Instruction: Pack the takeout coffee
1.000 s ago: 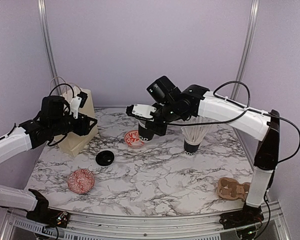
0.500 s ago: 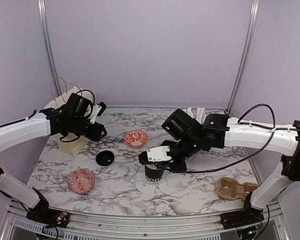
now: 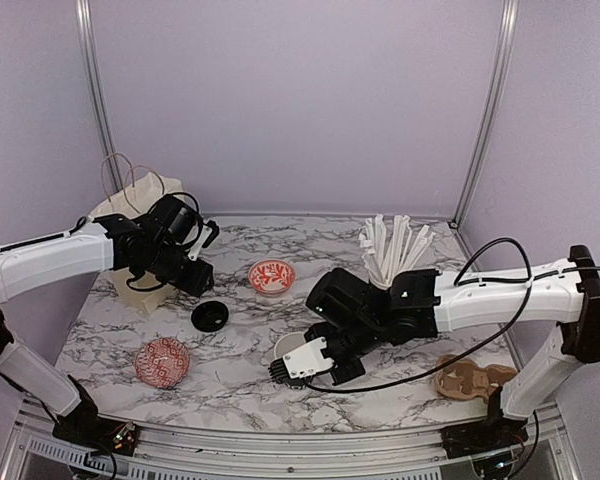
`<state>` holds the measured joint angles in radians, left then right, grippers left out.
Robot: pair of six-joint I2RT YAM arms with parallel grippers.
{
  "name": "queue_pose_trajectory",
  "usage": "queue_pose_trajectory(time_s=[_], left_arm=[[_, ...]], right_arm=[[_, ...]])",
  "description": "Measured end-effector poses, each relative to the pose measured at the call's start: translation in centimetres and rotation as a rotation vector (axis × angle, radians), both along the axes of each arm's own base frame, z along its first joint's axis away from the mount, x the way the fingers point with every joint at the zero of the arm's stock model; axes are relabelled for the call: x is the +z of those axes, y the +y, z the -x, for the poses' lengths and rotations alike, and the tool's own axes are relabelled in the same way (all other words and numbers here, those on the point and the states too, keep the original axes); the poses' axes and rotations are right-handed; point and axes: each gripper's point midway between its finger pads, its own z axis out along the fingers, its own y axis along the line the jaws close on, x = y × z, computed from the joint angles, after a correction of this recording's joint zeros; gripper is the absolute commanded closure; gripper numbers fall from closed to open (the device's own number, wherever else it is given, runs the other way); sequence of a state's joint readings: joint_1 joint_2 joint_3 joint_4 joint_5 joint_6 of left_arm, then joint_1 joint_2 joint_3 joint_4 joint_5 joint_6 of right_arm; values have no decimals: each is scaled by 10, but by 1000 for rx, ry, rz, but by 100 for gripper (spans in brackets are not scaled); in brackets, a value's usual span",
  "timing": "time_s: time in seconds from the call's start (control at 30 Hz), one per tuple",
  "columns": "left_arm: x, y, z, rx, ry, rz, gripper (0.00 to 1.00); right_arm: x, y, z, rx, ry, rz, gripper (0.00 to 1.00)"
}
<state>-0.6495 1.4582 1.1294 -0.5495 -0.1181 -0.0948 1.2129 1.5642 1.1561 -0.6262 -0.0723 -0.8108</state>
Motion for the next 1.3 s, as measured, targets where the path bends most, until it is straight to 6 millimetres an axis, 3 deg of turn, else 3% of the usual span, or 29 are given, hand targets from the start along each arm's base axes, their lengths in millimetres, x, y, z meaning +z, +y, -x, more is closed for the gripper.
queue_pose_trajectory(time_s=[0.13,0.27,0.37,0.43,0.5,0.6,0.73,0.87,1.3], left_arm=[[-5,-5,9,-21,25,-11,40],[-26,-15,20,-57,84,-58,46],[-50,-21,30,-87,149,-126,52],[-60,-23,34,-91,177,-158,53],[-66,-23,36,-87,194,-183,53],[-67,-23,33,-68,196,-201,53],[-67,-28,29,-60,203,-192,50],[-79,-33,29,-62,237,-199,53],[-123,-25,22,-14,301,-308,69]], right_arm=[[-1,2,-3,-7,-16,-7,70],[2,0,1,22,-10,-7,52],[24,-10,12,68,26,-46,51],[51,-19,12,74,57,-119,51],[80,-33,-6,23,59,-209,51],[101,-60,-39,-88,46,-316,51],[85,-100,-64,-233,89,-387,52],[67,-126,-69,-325,128,-436,52],[75,-126,-77,-332,89,-530,52]])
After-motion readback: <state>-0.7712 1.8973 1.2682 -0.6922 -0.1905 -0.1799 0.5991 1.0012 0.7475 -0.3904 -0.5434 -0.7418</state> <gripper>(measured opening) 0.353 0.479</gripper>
